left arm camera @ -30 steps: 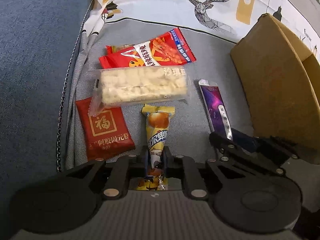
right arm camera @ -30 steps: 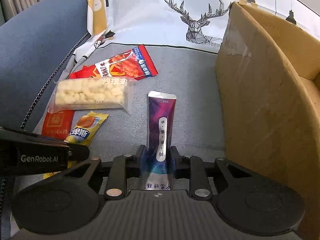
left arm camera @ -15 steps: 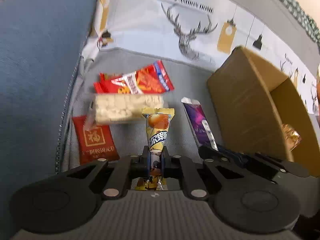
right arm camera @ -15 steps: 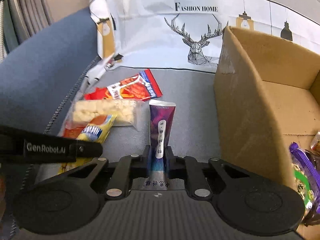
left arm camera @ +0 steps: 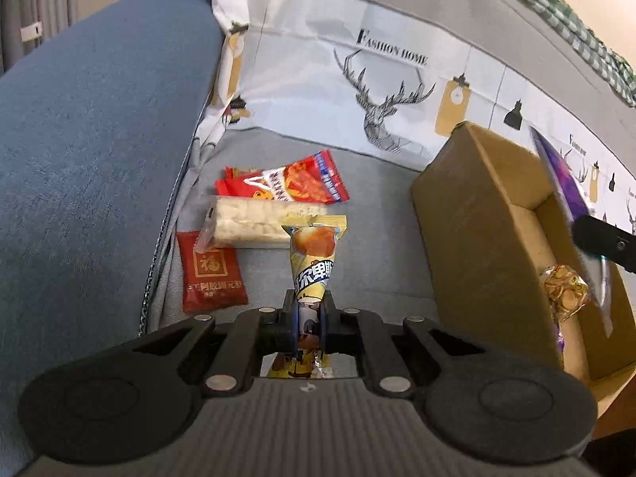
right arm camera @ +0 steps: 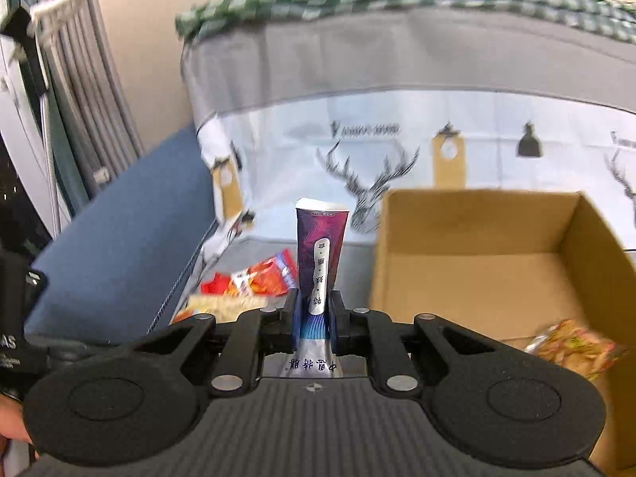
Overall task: Organize snacks
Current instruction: 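Lift and carry both snacks over the box with both tools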
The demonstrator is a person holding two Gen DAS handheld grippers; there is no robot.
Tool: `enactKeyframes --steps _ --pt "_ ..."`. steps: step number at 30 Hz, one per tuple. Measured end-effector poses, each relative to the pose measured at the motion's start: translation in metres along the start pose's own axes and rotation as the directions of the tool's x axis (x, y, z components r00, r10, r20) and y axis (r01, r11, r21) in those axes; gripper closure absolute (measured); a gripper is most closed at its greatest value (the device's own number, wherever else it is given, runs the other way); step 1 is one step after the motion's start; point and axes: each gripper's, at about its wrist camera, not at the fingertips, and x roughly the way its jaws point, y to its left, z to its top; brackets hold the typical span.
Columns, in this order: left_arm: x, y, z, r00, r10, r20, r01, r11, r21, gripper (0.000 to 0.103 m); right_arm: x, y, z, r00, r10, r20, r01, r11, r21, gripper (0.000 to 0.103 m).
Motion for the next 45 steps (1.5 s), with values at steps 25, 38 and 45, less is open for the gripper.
enactKeyframes --steps 25,38,45 --pt "-0.006 -0.153 0.003 0.899 -0.261 0.352 0.246 0.965 0.087 0.093 -0.043 -0.146 -0.035 0.966 -0.195 0.170 0.190 0.981 0.045 0.089" --pt "-0.004 -0.183 0.000 0.858 -0.363 0.363 0.335 0.932 0.140 0.093 -0.035 -0.161 -0.034 0.963 -0.222 0.154 0.211 0.974 0.080 0.089" --pt "-0.006 -0.193 -0.007 0.851 -0.382 0.361 0.329 0.923 0.201 0.093 -0.031 -0.154 -0.034 0.964 -0.218 0.150 0.212 0.976 0.053 0.089"
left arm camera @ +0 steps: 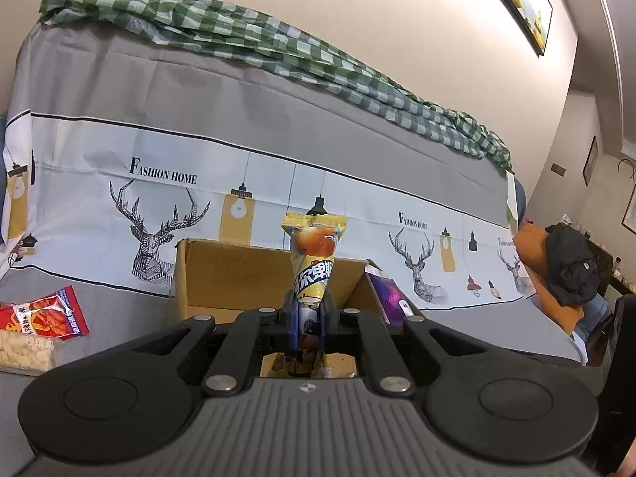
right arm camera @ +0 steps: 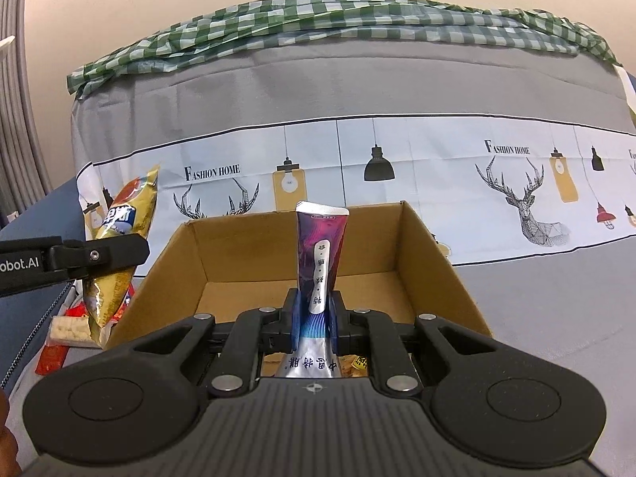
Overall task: Organize snacks
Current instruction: 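Lift and carry both snacks over the box with both tools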
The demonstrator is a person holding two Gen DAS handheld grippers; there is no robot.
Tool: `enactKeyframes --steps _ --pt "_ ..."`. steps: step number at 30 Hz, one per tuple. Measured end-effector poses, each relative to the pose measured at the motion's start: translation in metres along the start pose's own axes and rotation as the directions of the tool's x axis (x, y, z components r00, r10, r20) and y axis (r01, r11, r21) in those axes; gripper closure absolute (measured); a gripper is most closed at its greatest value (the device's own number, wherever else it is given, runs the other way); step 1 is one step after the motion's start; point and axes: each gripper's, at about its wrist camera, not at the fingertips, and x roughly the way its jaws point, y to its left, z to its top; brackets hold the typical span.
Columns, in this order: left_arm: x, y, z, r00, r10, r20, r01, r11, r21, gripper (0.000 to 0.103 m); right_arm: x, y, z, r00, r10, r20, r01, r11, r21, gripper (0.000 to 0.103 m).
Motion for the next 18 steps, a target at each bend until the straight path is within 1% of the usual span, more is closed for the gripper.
enactKeyframes --steps 5,18 --pt "0.0006 0.0013 -0.0015 1.000 -0.006 -0.008 0.006 1.000 -0.010 0.093 0.0012 -0.0005 0.0002 1.000 -0.007 -0.007 0.007 1.000 -0.002 0.089" --pt "0.0048 -0.0054 -0.0021 0.999 -0.024 -0.021 0.024 1.000 0.007 0.093 0.0038 0.0010 -0.0003 1.000 -0.012 -0.015 0.012 1.000 -0.010 0.088"
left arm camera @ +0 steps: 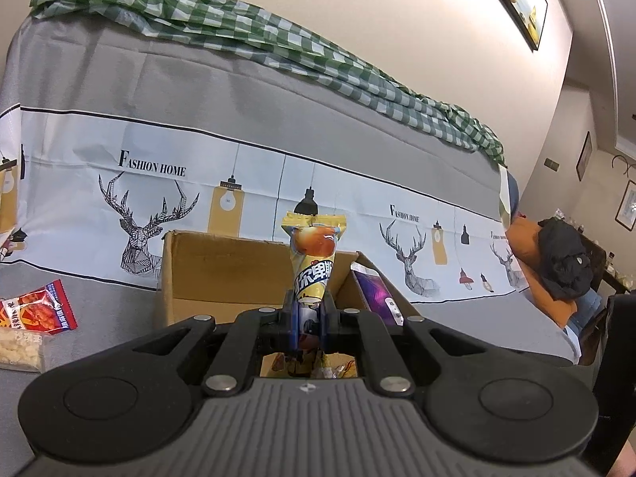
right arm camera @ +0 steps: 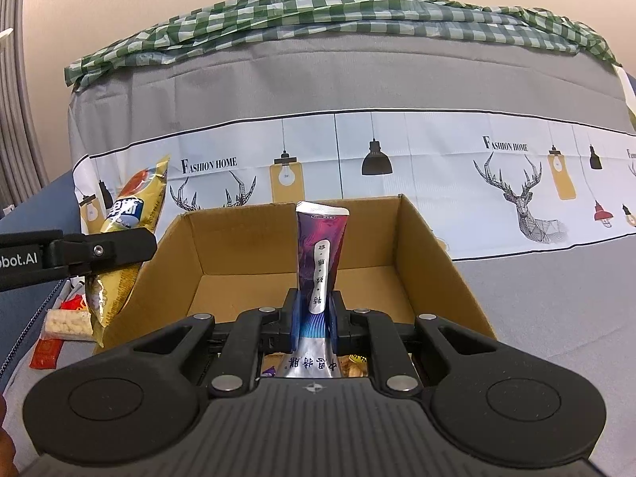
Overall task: Organize snacks
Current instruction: 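Lift and carry both snacks over the box with both tools, then open the left tool over the box while the right tool releases the tube snack into it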
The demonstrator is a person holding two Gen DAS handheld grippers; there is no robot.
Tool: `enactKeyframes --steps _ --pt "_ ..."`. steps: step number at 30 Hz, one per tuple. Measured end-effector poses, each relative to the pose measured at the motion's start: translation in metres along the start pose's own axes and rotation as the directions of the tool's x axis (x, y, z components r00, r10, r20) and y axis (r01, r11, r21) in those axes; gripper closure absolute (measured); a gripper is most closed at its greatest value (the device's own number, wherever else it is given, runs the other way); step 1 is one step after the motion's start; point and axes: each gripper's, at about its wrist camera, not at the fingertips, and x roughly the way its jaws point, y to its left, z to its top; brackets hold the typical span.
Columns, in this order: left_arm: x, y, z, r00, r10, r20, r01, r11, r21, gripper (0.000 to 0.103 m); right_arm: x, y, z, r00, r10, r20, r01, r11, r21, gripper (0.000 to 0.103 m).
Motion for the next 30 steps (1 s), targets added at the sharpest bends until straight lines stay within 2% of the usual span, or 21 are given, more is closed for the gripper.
enactKeyframes --steps 14,20,21,22,23,24,25,26,30 --pt "0.002 -0.002 -0.002 1.000 0.003 -0.006 -0.003 1.000 0.008 0.093 0.000 0.001 -0.001 1.000 0.002 0.008 -0.002 1.000 -0.008 0.091" --pt "0.004 -0.001 -0.003 0.999 -0.024 -0.026 0.024 1.000 0.000 0.093 0.000 0.001 -0.001 1.000 -0.008 0.007 0.008 1.000 -0.008 0.091" --pt "0.006 -0.001 -0.003 0.999 -0.035 -0.038 0.035 0.999 -0.002 0.087 0.000 0.000 0.000 1.000 -0.019 0.010 0.019 1.000 -0.004 0.091" --pt "0.008 -0.001 -0.004 0.998 -0.042 -0.052 0.042 0.999 -0.004 0.081 0.000 -0.001 0.000 1.000 -0.029 0.013 0.029 1.000 0.000 0.089" --pt "0.009 0.000 -0.005 0.997 -0.043 -0.060 0.042 0.999 -0.008 0.069 0.001 -0.002 0.000 0.999 -0.037 0.010 0.037 0.999 0.007 0.080" --pt "0.008 0.001 -0.005 0.997 -0.039 -0.059 0.039 0.999 -0.010 0.067 0.001 -0.003 0.000 0.999 -0.045 0.006 0.045 0.999 0.015 0.072" --pt "0.008 0.002 -0.005 0.998 -0.033 -0.056 0.032 0.999 -0.011 0.067 0.001 -0.005 0.000 0.998 -0.055 0.005 0.055 0.998 0.025 0.054" --pt "0.007 0.003 -0.004 0.998 -0.029 -0.053 0.029 0.999 -0.015 0.067 0.001 -0.006 0.000 0.998 -0.068 0.009 0.068 0.997 0.032 0.046" --pt "0.002 0.018 0.001 0.999 -0.006 -0.043 0.003 0.997 -0.071 0.066 0.001 -0.007 0.001 0.997 -0.079 0.020 0.078 0.996 0.044 0.045"
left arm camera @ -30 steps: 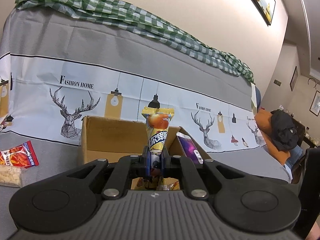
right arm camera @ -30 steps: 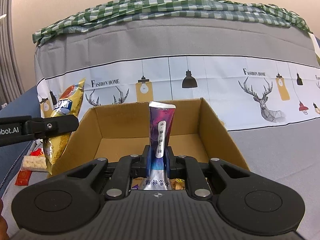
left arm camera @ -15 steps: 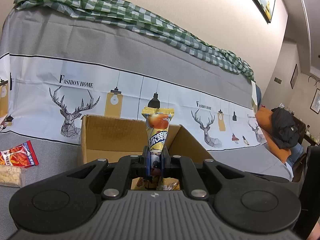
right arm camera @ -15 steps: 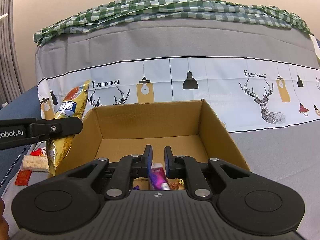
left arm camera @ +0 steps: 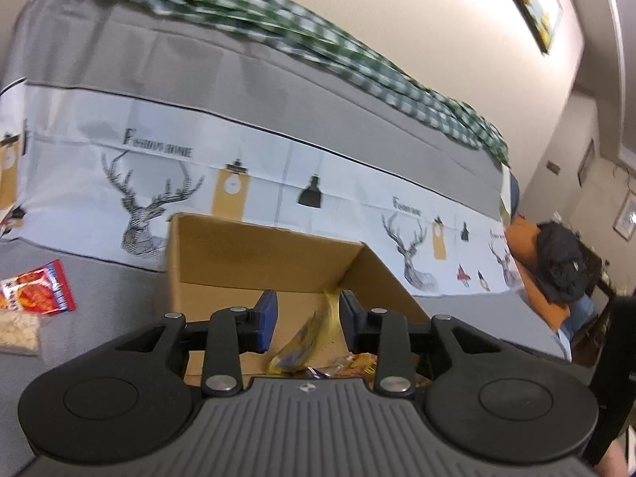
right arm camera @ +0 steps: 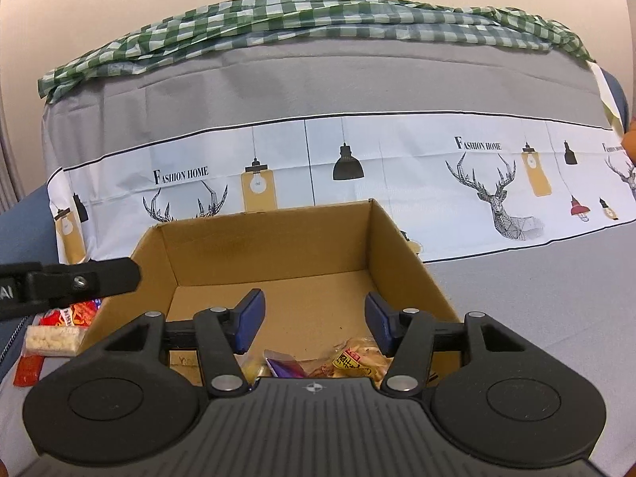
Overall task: Organize snacks
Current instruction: 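Open the left tool over the box while the right tool releases the tube snack into it, then move both tools back toward the rice-cracker bar and red packets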
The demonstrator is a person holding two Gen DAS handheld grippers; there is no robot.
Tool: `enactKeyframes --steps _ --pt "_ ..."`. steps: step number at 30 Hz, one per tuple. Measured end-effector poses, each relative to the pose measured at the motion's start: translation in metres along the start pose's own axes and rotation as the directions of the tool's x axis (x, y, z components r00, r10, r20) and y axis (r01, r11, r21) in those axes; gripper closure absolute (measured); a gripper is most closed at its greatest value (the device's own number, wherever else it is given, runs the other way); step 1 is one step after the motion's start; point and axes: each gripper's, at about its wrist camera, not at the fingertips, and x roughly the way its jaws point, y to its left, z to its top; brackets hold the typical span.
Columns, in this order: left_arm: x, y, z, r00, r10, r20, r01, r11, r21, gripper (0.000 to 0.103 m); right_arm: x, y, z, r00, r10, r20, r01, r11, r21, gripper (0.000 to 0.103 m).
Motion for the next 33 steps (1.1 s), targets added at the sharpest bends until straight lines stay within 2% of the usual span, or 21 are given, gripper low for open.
enactKeyframes --steps 6,9,12,14,17,18,20,22,26,31,33 --pt "-0.017 0.033 0.009 0.996 0.084 -0.013 -0.084 0.994 -0.072 0.066 0.002 0.010 -0.001 1.000 0.021 -0.001 -0.021 1.000 0.022 0.045" --pt "-0.023 0.052 0.019 0.994 0.099 -0.043 -0.102 0.991 -0.086 0.066 0.002 0.022 0.000 0.999 0.045 0.005 -0.045 0.999 0.026 0.045" --pt "-0.010 0.074 0.042 0.974 0.196 -0.112 -0.202 0.978 -0.049 0.072 0.002 0.037 0.000 0.996 0.088 0.010 -0.088 0.996 0.030 0.047" --pt "-0.009 0.093 0.056 0.961 0.247 -0.122 -0.257 0.964 -0.073 0.073 0.001 0.049 0.000 0.990 0.139 0.007 -0.139 0.990 0.033 0.066" --pt "-0.019 0.122 0.053 0.956 0.280 -0.087 -0.287 0.954 -0.084 0.073 0.000 0.069 0.000 0.979 0.204 0.011 -0.204 0.979 0.024 0.072" --pt "-0.019 0.132 0.047 0.946 0.302 -0.114 -0.312 0.947 -0.080 0.073 -0.001 0.076 -0.001 0.975 0.220 0.015 -0.220 0.975 0.019 0.073" --pt "-0.014 0.154 0.041 0.906 0.358 -0.226 -0.387 0.916 -0.101 0.073 -0.001 0.088 -0.001 0.969 0.248 0.014 -0.249 0.969 0.015 0.073" --pt "-0.013 0.174 0.036 0.879 0.377 -0.292 -0.433 0.888 -0.155 0.073 0.000 0.100 -0.002 0.963 0.270 0.010 -0.270 0.963 0.009 0.073" --pt "-0.017 0.201 0.032 0.852 0.394 -0.345 -0.491 0.830 -0.263 0.073 0.004 0.124 -0.005 0.953 0.304 -0.014 -0.304 0.953 -0.019 0.073" --pt "-0.013 0.219 0.027 0.803 0.449 -0.392 -0.567 0.778 -0.271 0.070 0.009 0.146 -0.008 0.942 0.333 -0.046 -0.335 0.942 -0.037 0.073" --pt "-0.007 0.220 0.023 0.775 0.482 -0.408 -0.601 0.762 -0.242 0.061 0.011 0.151 -0.009 0.939 0.338 -0.058 -0.340 0.940 -0.031 0.072"
